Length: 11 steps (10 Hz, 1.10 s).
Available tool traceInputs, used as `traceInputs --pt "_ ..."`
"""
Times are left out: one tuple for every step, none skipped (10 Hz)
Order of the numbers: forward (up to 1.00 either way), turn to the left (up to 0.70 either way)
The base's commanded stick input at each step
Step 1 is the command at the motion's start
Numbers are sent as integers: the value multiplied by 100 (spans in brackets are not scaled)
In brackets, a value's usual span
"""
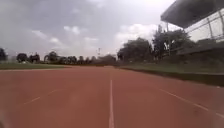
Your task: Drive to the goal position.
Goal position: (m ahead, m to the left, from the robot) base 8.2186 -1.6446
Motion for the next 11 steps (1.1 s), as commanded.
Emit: traceInputs --pt "45 0" --pt "45 0" --pt "45 0" --pt "45 0" --pt "45 0" --pt "45 0" --pt "45 0" --pt "45 0" --pt "45 0" --pt "45 0" --pt "45 0"
